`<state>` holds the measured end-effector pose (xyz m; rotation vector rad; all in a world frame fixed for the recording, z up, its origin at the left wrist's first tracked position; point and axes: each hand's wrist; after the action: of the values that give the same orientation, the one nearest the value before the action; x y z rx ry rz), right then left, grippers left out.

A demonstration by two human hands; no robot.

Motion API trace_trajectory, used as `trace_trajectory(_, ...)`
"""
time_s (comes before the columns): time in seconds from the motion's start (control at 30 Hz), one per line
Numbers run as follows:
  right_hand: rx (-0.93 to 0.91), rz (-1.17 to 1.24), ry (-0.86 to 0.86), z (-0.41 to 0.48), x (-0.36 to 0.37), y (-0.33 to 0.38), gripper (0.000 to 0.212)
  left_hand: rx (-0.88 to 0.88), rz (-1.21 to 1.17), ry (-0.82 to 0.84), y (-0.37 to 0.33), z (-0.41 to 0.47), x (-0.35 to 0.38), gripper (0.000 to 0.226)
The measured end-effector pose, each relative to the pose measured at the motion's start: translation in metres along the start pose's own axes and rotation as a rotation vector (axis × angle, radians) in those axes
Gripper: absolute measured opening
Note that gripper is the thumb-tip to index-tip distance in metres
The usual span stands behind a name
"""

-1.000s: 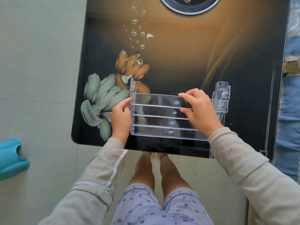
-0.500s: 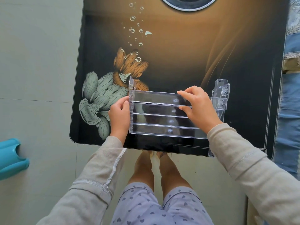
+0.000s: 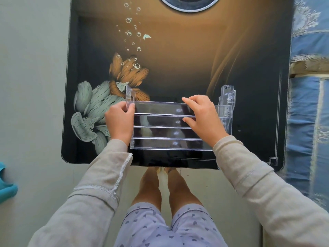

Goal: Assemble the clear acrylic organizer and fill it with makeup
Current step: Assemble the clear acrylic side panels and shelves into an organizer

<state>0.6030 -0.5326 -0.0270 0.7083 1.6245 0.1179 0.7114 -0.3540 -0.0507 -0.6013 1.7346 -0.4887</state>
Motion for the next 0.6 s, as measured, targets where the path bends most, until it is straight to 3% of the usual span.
trace_trajectory(0.07, 0.047, 0.086, -0.148, -0.011, -0.004, 0.001, 0.049, 0.015, 0.001, 0.002, 0.0, -0.001, 0.0, 0.029)
trace_trajectory(0.13, 0.15, 0.16, -0.429, -0.025, -0.007, -0.002, 0.038, 0.018, 0.0, 0.0, 0.0, -0.002, 0.001, 0.029)
trace_trajectory(0.23, 0.435, 0.302, -0.746, -0.041, -0.01, -0.014, 0.028, 0.025, -0.004, 0.004, 0.002, -0.001, 0.001, 0.029)
trace_trajectory(0.3, 0.676, 0.423, -0.765, -0.045, -0.011, -0.025, 0.029, 0.027, -0.005, 0.005, 0.002, -0.002, 0.002, 0.03)
trace_trajectory(0.37, 0.821, 0.5, -0.675, -0.046, -0.009, -0.035, 0.031, 0.029, -0.003, -0.001, 0.002, -0.002, 0.002, 0.029)
trace_trajectory(0.6, 0.833, 0.533, -0.561, -0.04, -0.013, -0.042, 0.03, -0.003, -0.019, -0.015, 0.001, -0.003, 0.002, 0.026)
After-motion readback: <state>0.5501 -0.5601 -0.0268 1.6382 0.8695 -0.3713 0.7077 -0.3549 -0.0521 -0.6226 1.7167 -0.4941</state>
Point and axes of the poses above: each hand's wrist, its own z-axis towards the middle knuckle, its own x-axis out of the palm, y = z × x, and after that the axes turned 4 degrees about -y, right-handed
